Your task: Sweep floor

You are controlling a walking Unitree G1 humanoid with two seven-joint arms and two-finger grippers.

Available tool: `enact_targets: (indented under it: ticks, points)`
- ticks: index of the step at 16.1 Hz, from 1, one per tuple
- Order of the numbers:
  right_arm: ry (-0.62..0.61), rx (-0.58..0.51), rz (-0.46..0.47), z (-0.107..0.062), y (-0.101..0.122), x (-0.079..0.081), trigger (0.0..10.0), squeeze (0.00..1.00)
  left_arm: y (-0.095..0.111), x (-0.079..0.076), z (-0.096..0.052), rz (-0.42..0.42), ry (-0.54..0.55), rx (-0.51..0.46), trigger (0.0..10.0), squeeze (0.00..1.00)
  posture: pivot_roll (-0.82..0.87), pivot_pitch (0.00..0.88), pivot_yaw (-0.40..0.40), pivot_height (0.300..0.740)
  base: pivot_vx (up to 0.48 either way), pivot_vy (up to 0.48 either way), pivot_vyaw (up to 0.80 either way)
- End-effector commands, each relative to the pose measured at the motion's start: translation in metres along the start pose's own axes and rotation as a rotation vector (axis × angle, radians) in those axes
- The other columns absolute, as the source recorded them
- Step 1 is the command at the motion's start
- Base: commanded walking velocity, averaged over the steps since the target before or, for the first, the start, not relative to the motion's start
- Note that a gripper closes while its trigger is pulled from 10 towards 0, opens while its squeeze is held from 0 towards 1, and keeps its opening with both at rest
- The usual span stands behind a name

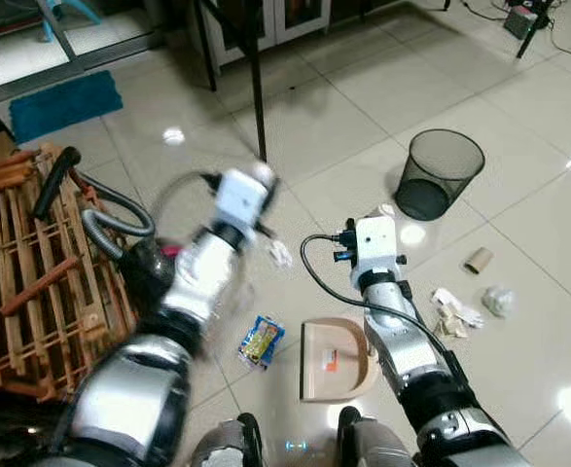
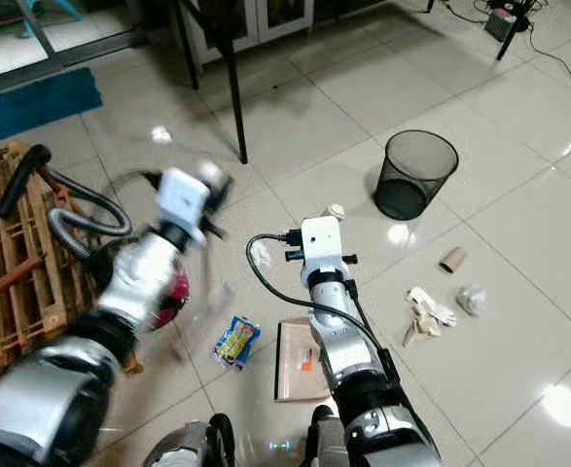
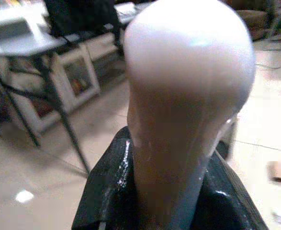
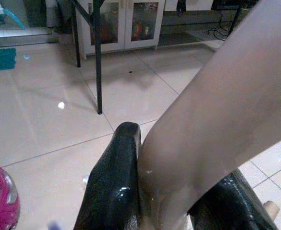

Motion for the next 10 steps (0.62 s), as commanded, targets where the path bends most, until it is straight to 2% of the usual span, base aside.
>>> enact_targets:
  ticks: [1,4,5,8,9,10]
  points:
    - [0.021,0.167,0.005,-0.017,-0.042,0.008,10.0,0.00,0.002,-0.002,0.000,-0.011,0.001,-0.011,10.0,0.00,-0.09,0.213,0.057,0.740,0.000,0.000,0.00]
    - [0.043,0.169,0.014,-0.019,-0.042,0.014,10.0,0.00,0.004,-0.016,0.004,-0.124,0.008,-0.026,10.0,0.00,-0.10,0.209,0.053,0.740,0.000,0.000,0.00]
    - [0.045,0.170,0.014,-0.019,-0.042,0.014,10.0,0.00,0.004,-0.017,0.005,-0.139,0.004,-0.028,10.0,0.00,-0.10,0.209,0.053,0.740,0.000,0.000,0.00]
    - [0.056,0.183,0.020,-0.019,-0.044,0.016,10.0,0.00,0.016,-0.029,0.011,-0.269,-0.022,-0.074,10.0,0.00,-0.09,0.199,0.049,0.740,0.000,0.000,0.00]
    - [0.056,0.192,0.029,-0.018,-0.045,0.016,10.0,0.00,0.024,-0.026,0.015,-0.347,0.011,-0.107,10.0,0.00,-0.08,0.192,0.046,0.740,0.000,0.000,0.00]
    - [0.056,0.196,0.038,-0.018,-0.045,0.016,10.0,0.00,0.029,-0.025,0.018,-0.379,0.022,-0.131,10.0,0.00,-0.08,0.186,0.046,0.740,0.000,0.000,0.00]
Point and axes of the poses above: a point about 5 cm out from each wrist's last joint towards the gripper, its own z axis pointing out of the wrist towards the gripper, its own y axis along the axis of the wrist's last joint, x = y × z, the point moved 5 cm from there along z, pointing out of the wrist towards the gripper, and after that the axes turned 3 degrees about z, right-handed, at the moved point
